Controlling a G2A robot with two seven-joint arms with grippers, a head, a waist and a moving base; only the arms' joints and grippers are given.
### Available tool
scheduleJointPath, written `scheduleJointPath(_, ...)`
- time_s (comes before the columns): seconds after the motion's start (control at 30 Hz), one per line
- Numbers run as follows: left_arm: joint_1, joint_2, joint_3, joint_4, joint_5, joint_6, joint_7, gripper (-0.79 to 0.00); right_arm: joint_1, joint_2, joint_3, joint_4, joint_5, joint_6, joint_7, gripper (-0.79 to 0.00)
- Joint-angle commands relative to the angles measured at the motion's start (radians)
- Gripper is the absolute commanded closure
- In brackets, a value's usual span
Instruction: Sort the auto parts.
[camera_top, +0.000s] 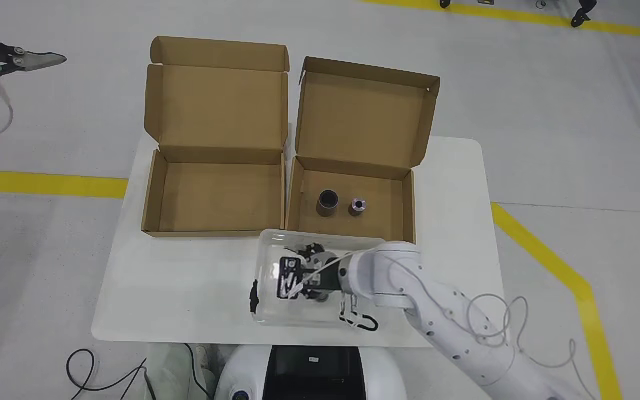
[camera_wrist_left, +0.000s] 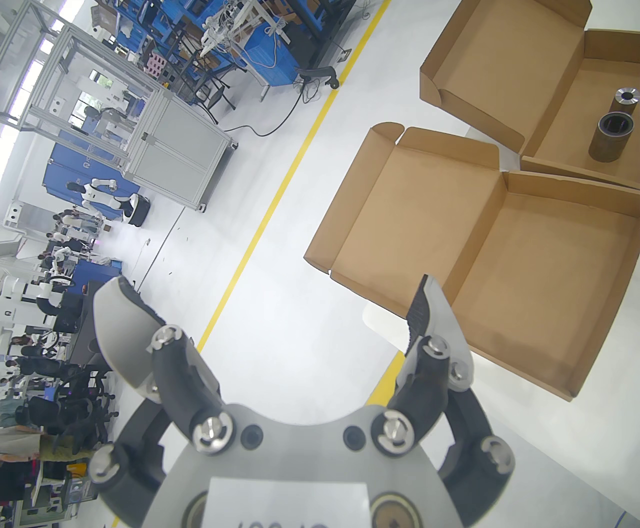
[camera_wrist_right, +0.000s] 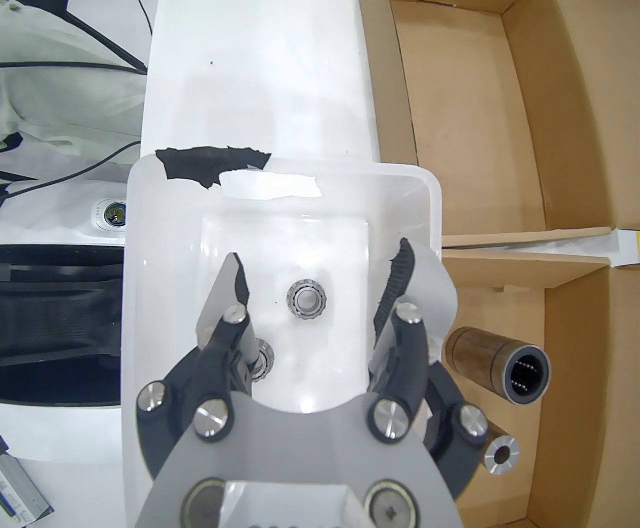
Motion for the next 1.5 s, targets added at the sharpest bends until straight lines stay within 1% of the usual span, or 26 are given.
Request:
scheduleJointPath(0.0, 0.000, 0.000, 0.000, 0.000, 0.000, 0.000, 0.000, -0.785, 0.000, 0.000, 0.000, 0.001, 0.000, 0.000, -0.001, -0.785)
scheduleJointPath(0.5, 0.000, 0.000, 0.000, 0.000, 0.000, 0.000, 0.000, -0.785, 0.000, 0.000, 0.000, 0.001, 0.000, 0.000, -0.001, -0.785)
scheduleJointPath(0.67, 0.000, 0.000, 0.000, 0.000, 0.000, 0.000, 0.000, -0.785, -0.006, 0.001, -0.004, 0.009, -0.016, -0.003, -0.024, -0.785)
scheduleJointPath(0.7, 0.000, 0.000, 0.000, 0.000, 0.000, 0.000, 0.000, -0.785, -0.005, 0.000, -0.007, 0.013, -0.018, -0.005, -0.028, -0.773)
scheduleJointPath(0.8, 0.000, 0.000, 0.000, 0.000, 0.000, 0.000, 0.000, -0.785, -0.002, -0.002, -0.012, 0.022, -0.024, -0.004, -0.040, -0.526)
scheduleJointPath(0.83, 0.000, 0.000, 0.000, 0.000, 0.000, 0.000, 0.000, -0.785, -0.001, -0.002, -0.014, 0.024, -0.026, -0.005, -0.044, -0.468)
scheduleJointPath(0.87, 0.000, 0.000, 0.000, 0.000, 0.000, 0.000, 0.000, -0.785, 0.001, -0.003, -0.016, 0.029, -0.028, -0.005, -0.047, -0.428)
scheduleJointPath(0.93, 0.000, 0.000, 0.000, 0.000, 0.000, 0.000, 0.000, -0.785, 0.003, -0.004, -0.021, 0.039, -0.031, -0.005, -0.048, -0.394)
scheduleJointPath(1.0, 0.000, 0.000, 0.000, 0.000, 0.000, 0.000, 0.000, -0.785, 0.005, -0.006, -0.027, 0.049, -0.031, -0.004, -0.047, -0.391)
scheduleJointPath(1.17, 0.000, 0.000, 0.000, 0.000, 0.000, 0.000, 0.000, -0.785, 0.007, -0.012, -0.042, 0.078, -0.037, 0.014, -0.049, -0.422)
scheduleJointPath(1.3, 0.000, 0.000, 0.000, 0.000, 0.000, 0.000, 0.000, -0.785, 0.011, -0.020, -0.064, 0.105, -0.046, 0.037, -0.025, -0.431)
scheduleJointPath(1.4, 0.000, 0.000, 0.000, 0.000, 0.000, 0.000, 0.000, -0.785, 0.018, -0.027, -0.081, 0.128, -0.047, 0.057, -0.006, -0.474)
scheduleJointPath(1.47, 0.000, 0.000, 0.000, 0.000, 0.000, 0.000, 0.000, -0.785, 0.021, -0.032, -0.090, 0.140, -0.050, 0.069, -0.005, -0.480)
